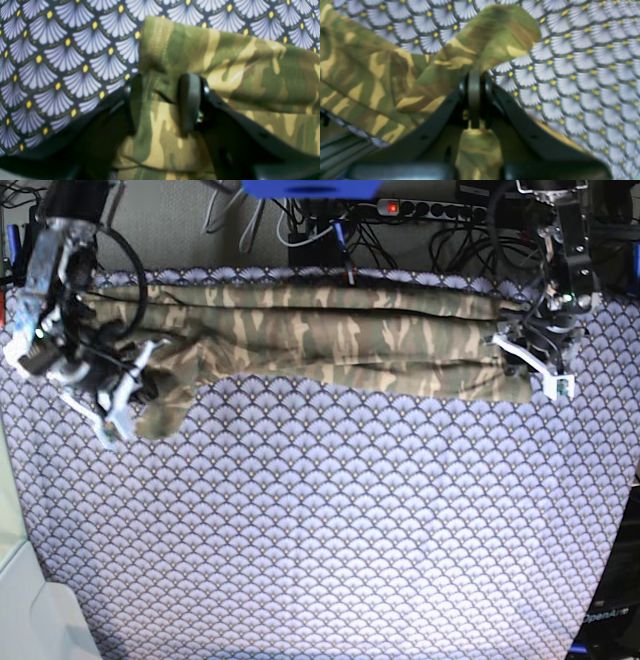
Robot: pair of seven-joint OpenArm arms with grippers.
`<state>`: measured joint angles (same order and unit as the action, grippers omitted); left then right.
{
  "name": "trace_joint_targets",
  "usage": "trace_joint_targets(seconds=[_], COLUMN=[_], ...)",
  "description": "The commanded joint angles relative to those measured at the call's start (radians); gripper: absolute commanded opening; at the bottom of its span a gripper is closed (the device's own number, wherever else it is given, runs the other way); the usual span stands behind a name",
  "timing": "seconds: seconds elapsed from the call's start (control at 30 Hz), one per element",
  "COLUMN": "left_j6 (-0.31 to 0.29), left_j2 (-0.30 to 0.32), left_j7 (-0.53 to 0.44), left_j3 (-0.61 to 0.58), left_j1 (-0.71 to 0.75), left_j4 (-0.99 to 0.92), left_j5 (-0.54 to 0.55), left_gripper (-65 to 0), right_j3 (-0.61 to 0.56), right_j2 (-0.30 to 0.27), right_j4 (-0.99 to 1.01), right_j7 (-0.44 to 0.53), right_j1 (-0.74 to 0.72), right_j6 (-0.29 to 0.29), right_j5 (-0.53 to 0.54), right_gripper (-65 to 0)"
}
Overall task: Fold the T-shirt properly
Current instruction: 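Grasp both ends of the folded strip with both grippers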
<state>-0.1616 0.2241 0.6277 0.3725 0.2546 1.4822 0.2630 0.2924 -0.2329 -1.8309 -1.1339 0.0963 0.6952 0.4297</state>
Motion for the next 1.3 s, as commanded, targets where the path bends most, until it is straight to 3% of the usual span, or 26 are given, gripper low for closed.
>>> trace_joint_targets(seconds=[0.0, 0.2, 0.47, 0.8, 1.27], left_j6=[0.018, 0.017, 0.017, 0.015, 0.015], left_j2=[0.007, 0.008, 0.033, 0.041, 0.041], left_j7=[0.108, 0.108, 0.108, 0.106, 0.106], left_j3=[0.003, 0.003, 0.001, 0.003, 0.003], left_j1=[0.021, 0.018, 0.021, 0.025, 0.036], left_j4=[-0.016, -0.018, -0.018, -0.018, -0.007], left_j5=[-0.040, -0.040, -0.038, -0.038, -0.038], left_gripper=[-40.7, -40.7, -40.7, -40.7, -40.0], right_j3=[0.024, 0.107, 0.129, 0.302, 0.313], right_j2=[-0.013, 0.016, 0.030, 0.063, 0.057], right_j4=[-0.037, -0.097, -0.094, -0.092, 0.141], right_j7=[0.007, 0.015, 0.064, 0.061, 0.064], right_j1=[0.026, 0.158, 0.247, 0.250, 0.239], right_j6=[0.003, 0.003, 0.003, 0.003, 0.003], right_j5=[0.008, 0.008, 0.008, 0.004, 0.007], right_gripper=[-65.0, -65.0, -65.0, -65.0, -64.6])
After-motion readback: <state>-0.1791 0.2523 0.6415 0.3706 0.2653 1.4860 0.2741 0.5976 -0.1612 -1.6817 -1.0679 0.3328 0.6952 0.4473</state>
